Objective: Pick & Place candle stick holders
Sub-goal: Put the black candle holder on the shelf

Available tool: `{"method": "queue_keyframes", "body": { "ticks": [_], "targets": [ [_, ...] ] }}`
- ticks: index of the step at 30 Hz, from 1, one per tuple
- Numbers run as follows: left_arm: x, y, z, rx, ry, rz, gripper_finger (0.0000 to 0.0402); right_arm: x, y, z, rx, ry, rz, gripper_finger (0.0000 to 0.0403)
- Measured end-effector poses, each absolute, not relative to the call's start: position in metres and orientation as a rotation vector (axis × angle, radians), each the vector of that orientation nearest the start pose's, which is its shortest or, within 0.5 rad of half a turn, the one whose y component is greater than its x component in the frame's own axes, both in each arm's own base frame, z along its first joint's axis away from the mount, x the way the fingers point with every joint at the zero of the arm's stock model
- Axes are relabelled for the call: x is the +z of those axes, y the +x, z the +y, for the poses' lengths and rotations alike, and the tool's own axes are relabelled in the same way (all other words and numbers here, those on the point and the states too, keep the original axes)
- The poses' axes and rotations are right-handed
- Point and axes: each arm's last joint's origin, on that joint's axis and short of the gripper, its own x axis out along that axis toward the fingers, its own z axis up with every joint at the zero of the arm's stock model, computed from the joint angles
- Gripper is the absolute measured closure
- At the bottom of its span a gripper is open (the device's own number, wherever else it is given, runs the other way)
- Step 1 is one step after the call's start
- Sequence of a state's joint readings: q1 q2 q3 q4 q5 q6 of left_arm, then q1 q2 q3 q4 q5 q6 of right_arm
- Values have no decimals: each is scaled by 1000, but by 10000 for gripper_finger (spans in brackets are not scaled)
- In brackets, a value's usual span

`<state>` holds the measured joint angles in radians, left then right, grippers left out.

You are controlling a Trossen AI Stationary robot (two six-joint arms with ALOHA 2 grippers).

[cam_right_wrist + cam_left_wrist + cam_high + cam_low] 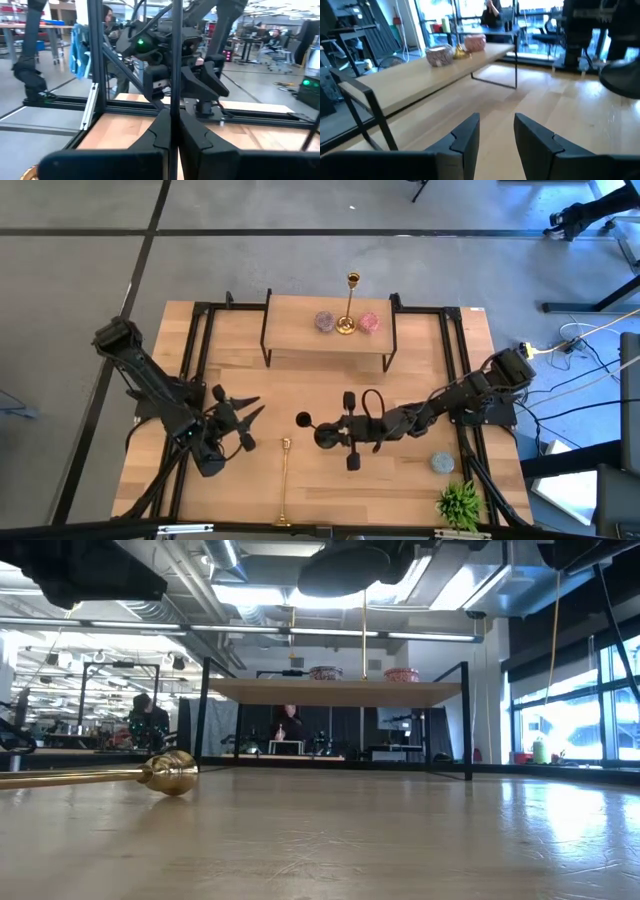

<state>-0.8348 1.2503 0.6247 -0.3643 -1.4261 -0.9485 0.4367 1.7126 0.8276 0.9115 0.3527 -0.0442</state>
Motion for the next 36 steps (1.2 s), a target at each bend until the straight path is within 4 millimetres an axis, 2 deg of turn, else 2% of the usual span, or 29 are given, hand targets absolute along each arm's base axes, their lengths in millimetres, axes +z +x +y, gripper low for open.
{"method": "queue_keyframes", "body": {
  "ticks": [4, 7, 10, 13, 15, 20, 22, 26, 31, 36],
  "targets": [
    [205, 177, -138, 597, 9, 201, 286, 216, 326, 139, 130, -21, -26, 389],
    [216, 192, -140, 503, 45, 219, 286, 216, 326, 139, 145, -17, -26, 389],
    [234, 205, -143, 372, 85, 165, 286, 216, 326, 139, 146, -17, -25, 389],
    [245, 212, -137, 234, 103, 39, 286, 216, 326, 140, 152, -15, -25, 389],
    [244, 216, -128, 150, 93, -34, 286, 216, 325, 142, 157, -14, -25, 389],
    [221, 227, -98, -1, 16, -76, 286, 216, 324, 144, 164, -12, -30, 389],
    [218, 235, -91, -67, -8, -128, 286, 216, 324, 144, 164, -11, -33, 389],
    [217, 252, -91, -181, 19, -270, 286, 218, 324, 144, 163, -7, -44, 389],
    [207, 274, -95, -174, 51, -251, 286, 218, 324, 143, 126, 1, -47, 389],
    [210, 291, -101, -147, 55, -264, 281, 218, 324, 143, 130, 14, -44, 389]
  ]
}}
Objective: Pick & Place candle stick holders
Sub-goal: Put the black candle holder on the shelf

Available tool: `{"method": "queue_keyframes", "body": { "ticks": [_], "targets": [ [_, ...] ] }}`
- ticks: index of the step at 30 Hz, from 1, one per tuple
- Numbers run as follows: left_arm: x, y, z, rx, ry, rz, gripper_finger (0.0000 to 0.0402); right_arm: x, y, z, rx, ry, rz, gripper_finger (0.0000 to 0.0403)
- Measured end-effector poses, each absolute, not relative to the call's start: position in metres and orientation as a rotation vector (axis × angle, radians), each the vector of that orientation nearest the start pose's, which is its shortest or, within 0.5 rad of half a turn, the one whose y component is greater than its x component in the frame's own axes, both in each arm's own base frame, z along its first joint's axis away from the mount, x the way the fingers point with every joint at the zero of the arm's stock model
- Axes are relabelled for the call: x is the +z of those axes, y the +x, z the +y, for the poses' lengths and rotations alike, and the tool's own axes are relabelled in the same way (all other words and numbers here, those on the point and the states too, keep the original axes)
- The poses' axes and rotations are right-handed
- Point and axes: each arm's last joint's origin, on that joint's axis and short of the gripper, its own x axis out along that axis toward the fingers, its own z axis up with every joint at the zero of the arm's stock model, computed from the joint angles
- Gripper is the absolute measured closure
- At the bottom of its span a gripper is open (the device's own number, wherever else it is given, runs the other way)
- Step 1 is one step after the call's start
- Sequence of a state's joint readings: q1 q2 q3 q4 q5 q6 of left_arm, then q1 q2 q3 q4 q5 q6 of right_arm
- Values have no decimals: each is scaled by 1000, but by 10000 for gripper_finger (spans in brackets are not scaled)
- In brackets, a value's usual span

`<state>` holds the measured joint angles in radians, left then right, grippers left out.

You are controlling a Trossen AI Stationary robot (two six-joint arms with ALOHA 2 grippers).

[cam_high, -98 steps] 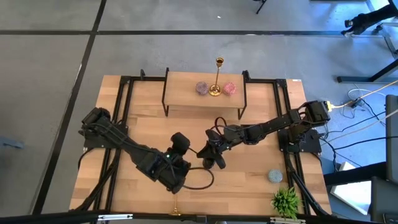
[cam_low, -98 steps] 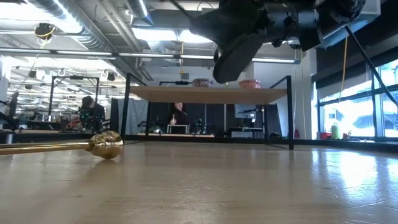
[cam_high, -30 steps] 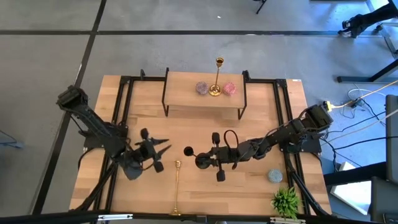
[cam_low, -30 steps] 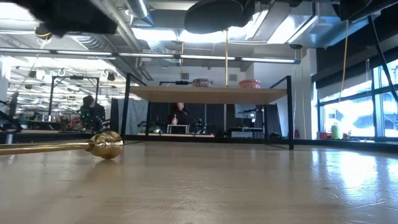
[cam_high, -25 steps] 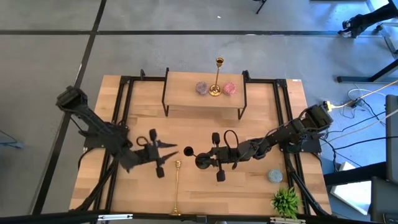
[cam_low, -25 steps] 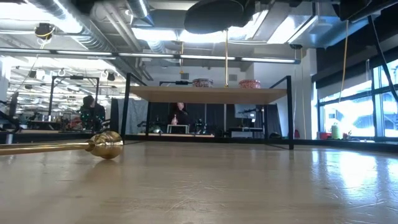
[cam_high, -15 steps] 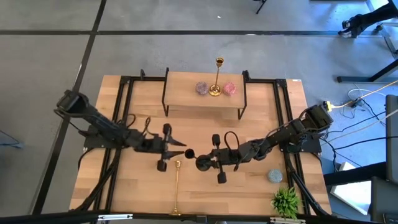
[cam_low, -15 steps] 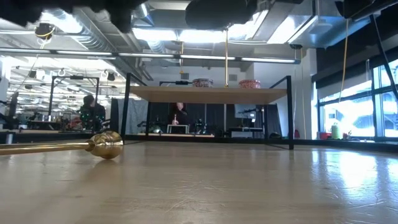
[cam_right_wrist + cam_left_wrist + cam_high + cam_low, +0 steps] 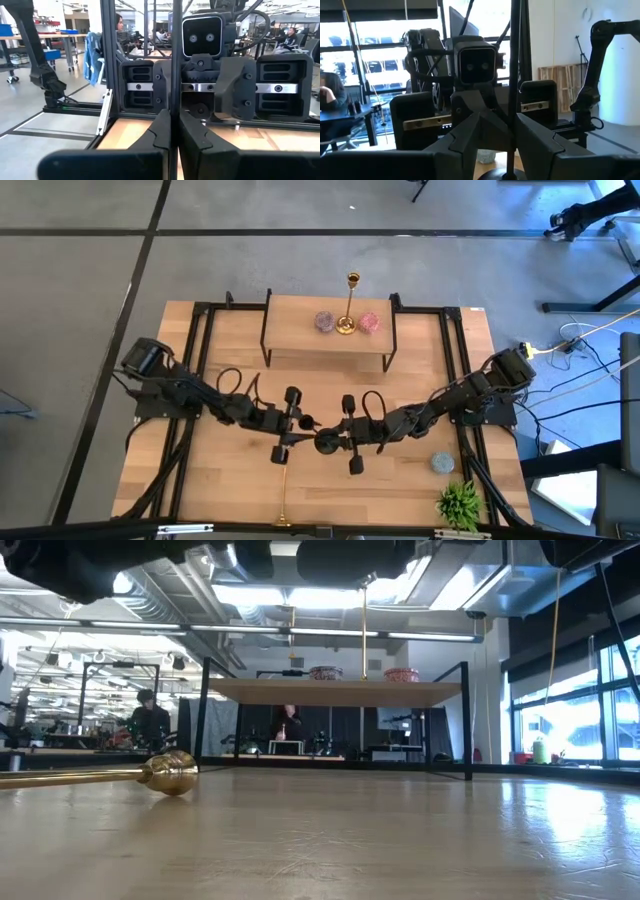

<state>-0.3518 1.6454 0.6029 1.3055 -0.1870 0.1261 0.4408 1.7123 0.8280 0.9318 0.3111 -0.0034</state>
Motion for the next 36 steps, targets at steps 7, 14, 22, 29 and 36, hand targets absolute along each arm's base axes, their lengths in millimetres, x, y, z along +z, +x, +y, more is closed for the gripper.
{"method": "queue_keyframes", "body": {
  "ticks": [7, 14, 22, 29, 36],
  "targets": [
    [213, 293, -103, -163, 54, -275, 268, 217, 324, 143, 131, 14, -36, 389],
    [218, 294, -105, -177, 47, -305, 267, 217, 325, 142, 119, 12, -30, 389],
    [223, 298, -107, -178, 39, -308, 280, 217, 325, 141, 104, 12, -30, 389],
    [221, 298, -107, -177, 27, -287, 335, 216, 325, 141, 105, 8, -20, 389],
    [220, 298, -106, -150, 4, -276, 389, 215, 325, 141, 105, -10, -13, 378]
  ]
}}
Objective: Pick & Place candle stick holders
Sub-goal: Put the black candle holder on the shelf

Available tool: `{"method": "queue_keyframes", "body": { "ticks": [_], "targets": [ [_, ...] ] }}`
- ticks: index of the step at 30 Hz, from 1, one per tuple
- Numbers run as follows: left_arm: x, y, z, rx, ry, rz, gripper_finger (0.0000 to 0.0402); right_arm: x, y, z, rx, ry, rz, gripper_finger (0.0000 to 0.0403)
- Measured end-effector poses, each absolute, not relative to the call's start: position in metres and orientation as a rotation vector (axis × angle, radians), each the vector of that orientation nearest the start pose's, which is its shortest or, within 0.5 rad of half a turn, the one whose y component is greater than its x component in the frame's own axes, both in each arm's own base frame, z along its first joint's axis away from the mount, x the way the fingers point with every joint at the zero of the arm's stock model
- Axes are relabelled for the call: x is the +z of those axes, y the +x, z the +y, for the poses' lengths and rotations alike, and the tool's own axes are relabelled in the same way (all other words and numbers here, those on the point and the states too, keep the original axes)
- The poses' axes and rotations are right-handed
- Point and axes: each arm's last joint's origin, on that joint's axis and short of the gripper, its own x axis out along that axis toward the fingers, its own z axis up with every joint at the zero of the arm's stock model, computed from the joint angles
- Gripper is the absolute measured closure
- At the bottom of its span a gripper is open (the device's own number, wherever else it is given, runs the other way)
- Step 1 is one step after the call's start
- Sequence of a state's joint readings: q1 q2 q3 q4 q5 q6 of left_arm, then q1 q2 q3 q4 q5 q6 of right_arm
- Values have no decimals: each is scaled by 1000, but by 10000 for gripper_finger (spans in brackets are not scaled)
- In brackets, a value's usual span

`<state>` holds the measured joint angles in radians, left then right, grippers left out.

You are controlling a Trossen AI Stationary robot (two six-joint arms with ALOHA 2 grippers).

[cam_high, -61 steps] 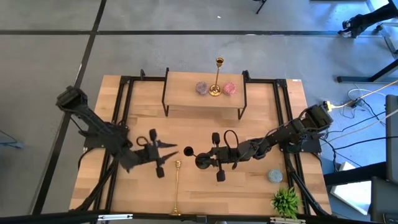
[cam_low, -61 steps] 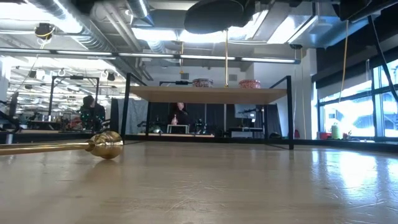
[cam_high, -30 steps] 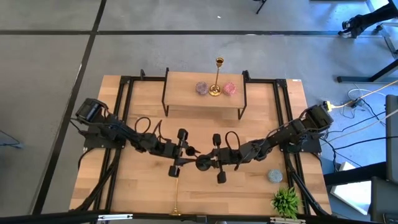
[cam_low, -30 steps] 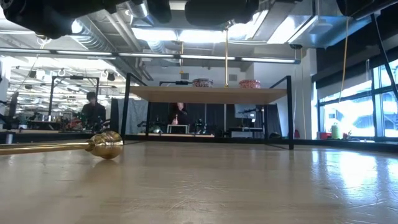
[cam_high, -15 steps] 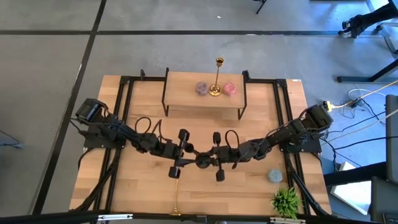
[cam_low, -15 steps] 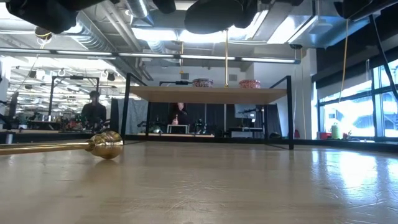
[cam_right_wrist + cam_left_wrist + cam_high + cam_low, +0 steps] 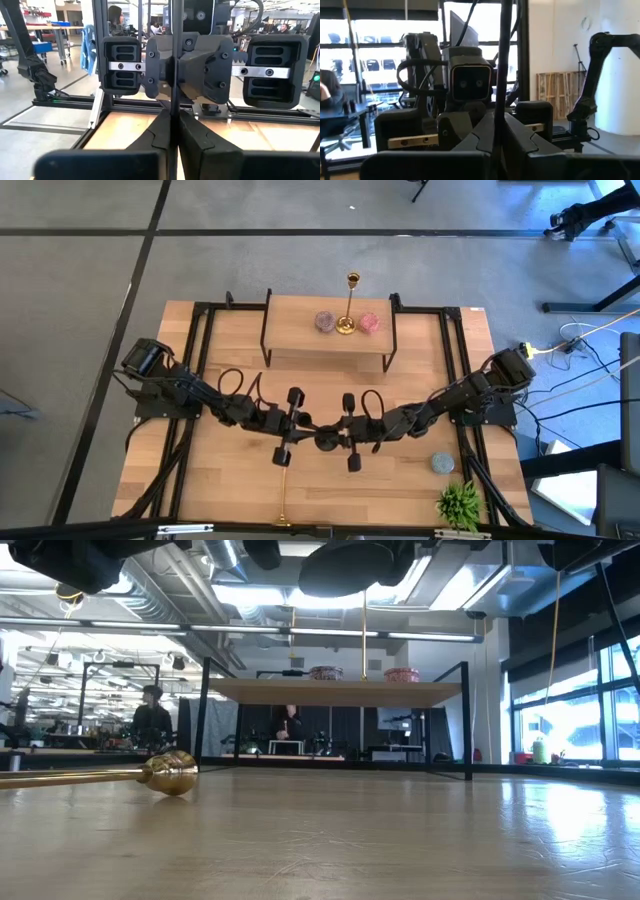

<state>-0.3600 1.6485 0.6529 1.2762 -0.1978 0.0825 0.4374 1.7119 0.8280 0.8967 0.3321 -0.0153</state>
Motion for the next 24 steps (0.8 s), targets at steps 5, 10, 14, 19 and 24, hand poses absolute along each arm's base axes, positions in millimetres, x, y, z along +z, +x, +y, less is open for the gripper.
{"method": "queue_keyframes", "body": {
  "ticks": [5, 10, 14, 19, 24],
  "targets": [
    [217, 299, -107, -146, -38, -237, 390, 214, 325, 141, 70, -38, -11, 307],
    [219, 295, -110, -27, -31, -189, 390, 214, 323, 143, -11, -42, -7, 218],
    [234, 284, -107, 138, 36, -164, 390, 214, 319, 147, -88, -50, -6, 168],
    [261, 269, -85, 300, 126, -128, 390, 214, 314, 157, -71, -100, -7, 151],
    [290, 251, -42, 404, 139, -117, 390, 212, 308, 171, 4, -196, 13, 164]
  ]
}}
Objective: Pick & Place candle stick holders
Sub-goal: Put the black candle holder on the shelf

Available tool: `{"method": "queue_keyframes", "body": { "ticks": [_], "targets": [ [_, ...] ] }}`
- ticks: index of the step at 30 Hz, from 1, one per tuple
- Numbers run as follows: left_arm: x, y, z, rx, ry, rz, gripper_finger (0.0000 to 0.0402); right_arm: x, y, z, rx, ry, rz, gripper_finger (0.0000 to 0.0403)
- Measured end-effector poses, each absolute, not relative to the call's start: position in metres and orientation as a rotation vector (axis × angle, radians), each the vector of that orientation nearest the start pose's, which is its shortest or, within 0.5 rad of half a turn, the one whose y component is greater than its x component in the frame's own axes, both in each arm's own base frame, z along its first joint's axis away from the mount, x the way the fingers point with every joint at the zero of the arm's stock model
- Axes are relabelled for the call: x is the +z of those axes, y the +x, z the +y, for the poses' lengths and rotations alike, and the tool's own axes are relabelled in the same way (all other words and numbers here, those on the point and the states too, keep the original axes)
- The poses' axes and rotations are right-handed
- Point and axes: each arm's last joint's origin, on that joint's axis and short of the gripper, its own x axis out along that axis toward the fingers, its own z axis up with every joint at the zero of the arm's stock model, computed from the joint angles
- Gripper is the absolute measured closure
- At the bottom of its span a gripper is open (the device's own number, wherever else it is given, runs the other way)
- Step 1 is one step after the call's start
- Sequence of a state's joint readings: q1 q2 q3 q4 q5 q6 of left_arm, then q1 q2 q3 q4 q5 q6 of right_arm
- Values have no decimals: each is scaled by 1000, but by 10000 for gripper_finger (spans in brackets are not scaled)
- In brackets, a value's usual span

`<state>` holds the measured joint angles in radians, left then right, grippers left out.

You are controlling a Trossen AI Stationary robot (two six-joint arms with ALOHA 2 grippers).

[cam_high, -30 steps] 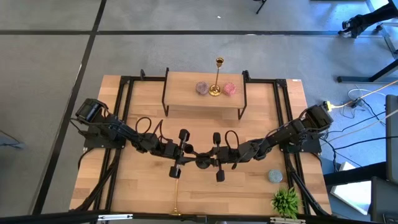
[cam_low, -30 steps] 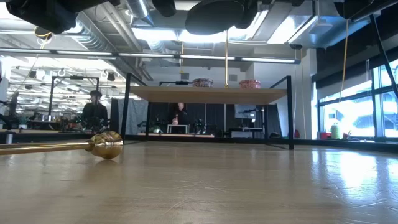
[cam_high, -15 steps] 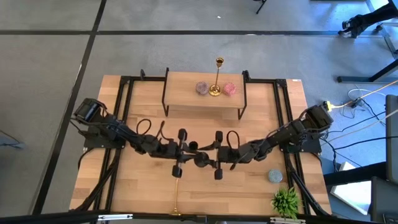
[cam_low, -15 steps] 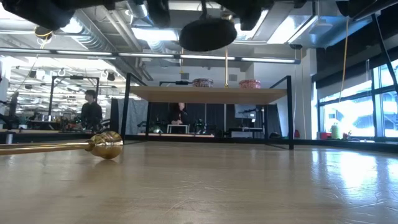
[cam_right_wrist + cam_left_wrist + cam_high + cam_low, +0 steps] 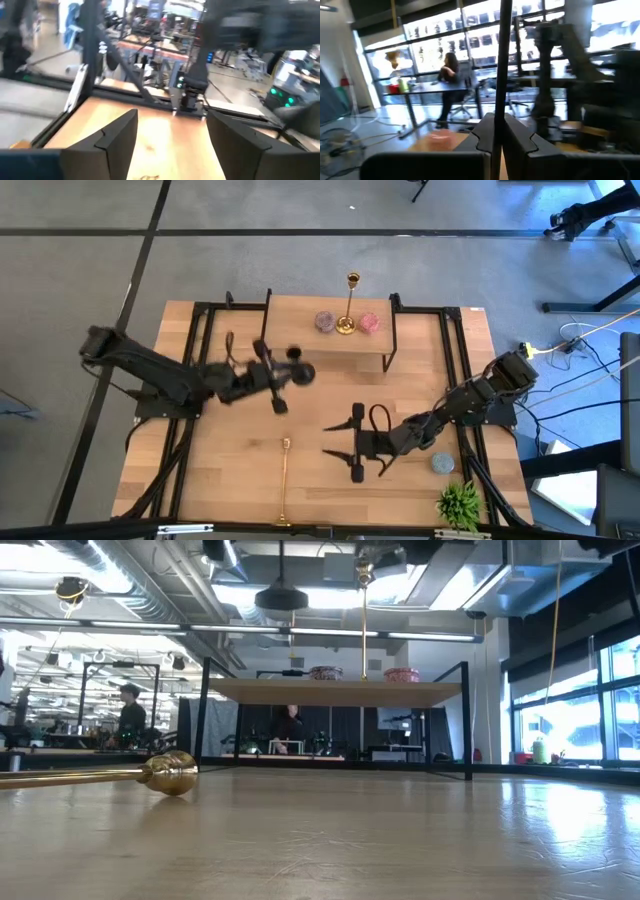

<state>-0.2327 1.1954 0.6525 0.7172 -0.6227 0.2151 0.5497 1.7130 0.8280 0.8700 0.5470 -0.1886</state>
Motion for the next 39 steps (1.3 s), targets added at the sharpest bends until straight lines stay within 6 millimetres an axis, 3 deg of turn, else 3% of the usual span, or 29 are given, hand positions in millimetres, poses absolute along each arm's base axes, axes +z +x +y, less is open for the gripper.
{"method": "queue_keyframes", "body": {
  "ticks": [8, 13, 17, 21, 34, 39],
  "targets": [
    [313, 218, 41, 421, 100, -120, 390, 205, 299, 187, 162, -199, 66, 227],
    [304, 207, 89, 368, 11, -60, 390, 197, 297, 188, 166, -103, 151, 305],
    [292, 208, 115, 328, -6, -21, 390, 193, 297, 188, 161, -65, 192, 372],
    [284, 213, 130, 281, 2, -21, 390, 192, 298, 186, 194, -58, 209, 395],
    [252, 226, 171, 313, 14, -25, 390, 188, 297, 184, 144, -38, 241, 397],
    [251, 227, 176, 308, 8, -64, 390, 188, 297, 184, 144, -38, 248, 397]
  ]
}}
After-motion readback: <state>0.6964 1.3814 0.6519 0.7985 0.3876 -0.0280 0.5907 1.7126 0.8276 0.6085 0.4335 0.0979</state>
